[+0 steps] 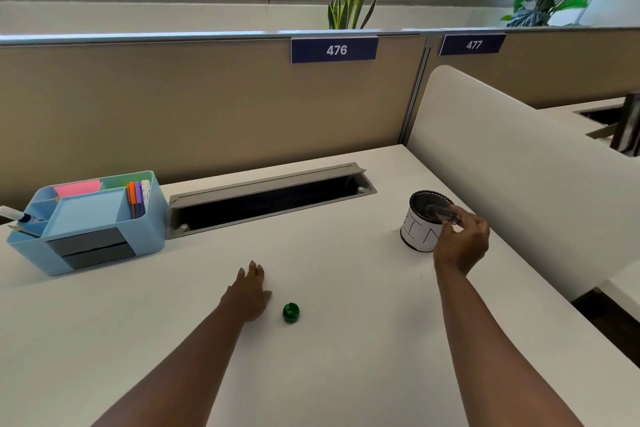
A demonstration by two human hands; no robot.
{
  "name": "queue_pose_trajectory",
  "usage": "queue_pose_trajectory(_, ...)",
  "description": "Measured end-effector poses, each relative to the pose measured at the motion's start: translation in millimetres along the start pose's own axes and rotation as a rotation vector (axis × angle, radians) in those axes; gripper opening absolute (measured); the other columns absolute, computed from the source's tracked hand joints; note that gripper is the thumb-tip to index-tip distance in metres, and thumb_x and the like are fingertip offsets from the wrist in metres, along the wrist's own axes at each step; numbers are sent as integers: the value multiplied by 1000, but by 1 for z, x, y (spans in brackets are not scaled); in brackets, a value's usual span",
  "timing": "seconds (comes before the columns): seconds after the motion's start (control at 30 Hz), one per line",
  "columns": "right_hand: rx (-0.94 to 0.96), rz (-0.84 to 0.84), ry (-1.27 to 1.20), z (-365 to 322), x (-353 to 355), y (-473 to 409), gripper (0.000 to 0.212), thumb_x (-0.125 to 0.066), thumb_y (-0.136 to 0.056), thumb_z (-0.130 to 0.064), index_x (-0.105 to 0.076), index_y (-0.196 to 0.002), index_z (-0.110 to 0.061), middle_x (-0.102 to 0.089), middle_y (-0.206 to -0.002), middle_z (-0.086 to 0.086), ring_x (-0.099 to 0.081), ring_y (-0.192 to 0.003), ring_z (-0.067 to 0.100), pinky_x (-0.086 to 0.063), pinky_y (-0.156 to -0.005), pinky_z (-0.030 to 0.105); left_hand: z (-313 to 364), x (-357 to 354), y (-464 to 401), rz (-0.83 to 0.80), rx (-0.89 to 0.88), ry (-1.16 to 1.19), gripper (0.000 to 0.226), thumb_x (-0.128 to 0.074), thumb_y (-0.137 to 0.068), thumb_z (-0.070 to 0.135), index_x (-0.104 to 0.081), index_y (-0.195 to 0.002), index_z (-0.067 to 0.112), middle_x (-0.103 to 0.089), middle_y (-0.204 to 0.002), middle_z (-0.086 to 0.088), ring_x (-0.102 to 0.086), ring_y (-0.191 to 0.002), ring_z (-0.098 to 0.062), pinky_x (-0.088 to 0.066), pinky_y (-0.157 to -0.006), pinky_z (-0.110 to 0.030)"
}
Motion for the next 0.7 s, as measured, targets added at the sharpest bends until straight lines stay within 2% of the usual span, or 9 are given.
queue_pose_trajectory(0.07, -62, 32, -79, 2, 4, -1, 35, -60, -75, 6, -65, -106, -8, -60, -111, 22, -60, -97, 31, -43, -84, 30, 0, 2, 5, 6, -9, 48, 63, -34, -98, 29, 0, -145, 4, 6, -158, -12, 1, -146, -30, -16, -120, -44)
queue_pose_trajectory(0.17, -223, 33, -288, 7, 2, 2, 31, -66, -75, -2, -65, -105, -11, -64, -111, 18, -67, -87, 28, -56, -83, 34, -3, 12, 14, 90, -8, 223, 63, -34, -98, 29, 0, -145, 6, 3, -158, -13, 1, -146, -29, -11, -121, -42)
queue_pose_trajectory(0.23, -351, -14, -469, 7, -7, 14, 29, -67, -76, -6, -65, -105, -8, -66, -106, 14, -67, -75, 20, -60, -66, 21, -4, 25, 21, 199, -9, 346, 61, -35, -98, 28, -4, -145, 6, -3, -158, -13, -2, -146, -28, -11, -120, -41)
queue_pose_trajectory(0.3, -486, -123, -659, 0, -25, 36, 28, -66, -79, -7, -63, -106, 0, -66, -93, 13, -61, -62, 10, -54, -50, 11, -1, 44, 33, 299, -24, 480, 57, -39, -97, 27, -14, -144, 7, -14, -157, -13, -9, -146, -27, -12, -119, -37)
queue_pose_trajectory(0.4, -704, -360, -844, -17, -56, 87, 19, -64, -82, -9, -63, -96, 3, -66, -56, 1, -59, -44, 4, -53, -45, 12, 16, 73, 50, 355, -90, 691, 51, -47, -94, 26, -32, -140, 8, -34, -151, -12, -27, -141, -24, -20, -116, -34)
queue_pose_trajectory(0.43, -767, -444, -871, -24, -64, 106, 14, -64, -82, -11, -63, -89, 1, -64, -53, 1, -59, -43, 4, -53, -46, 13, 21, 80, 55, 342, -118, 786, 49, -50, -93, 26, -38, -138, 9, -40, -148, -11, -34, -138, -23, -24, -115, -34)
queue_pose_trajectory(0.53, -862, -692, -860, -43, -83, 160, 15, -62, -83, -17, -63, -77, -4, -60, -68, 7, -62, -51, 8, -56, -49, 16, 38, 93, 68, 247, -193, 992, 49, -56, -90, 28, -44, -134, 11, -47, -143, -8, -43, -132, -22, -33, -109, -33)
queue_pose_trajectory(0.63, -860, -911, -822, -65, -92, 205, 19, -59, -85, -20, -64, -79, -2, -60, -72, 9, -63, -63, 13, -58, -54, 17, 41, 104, 82, 224, -228, 1124, 48, -56, -89, 26, -45, -133, 10, -53, -135, -10, -45, -128, -22, -38, -102, -37)
queue_pose_trajectory(0.7, -841, -1009, -794, -75, -96, 227, 21, -58, -86, -21, -64, -83, -1, -62, -75, 11, -62, -71, 17, -58, -57, 18, 36, 110, 91, 254, -228, 1210, 42, -55, -90, 20, -48, -129, 7, -59, -119, -10, -51, -117, -22, -39, -93, -35)
Point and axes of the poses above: each hand's wrist, its own y-axis away from the middle knuckle, its own x-axis out of the back of the hand, z = x × y, the point moved 9 cm from there along -y, towards the middle knuckle
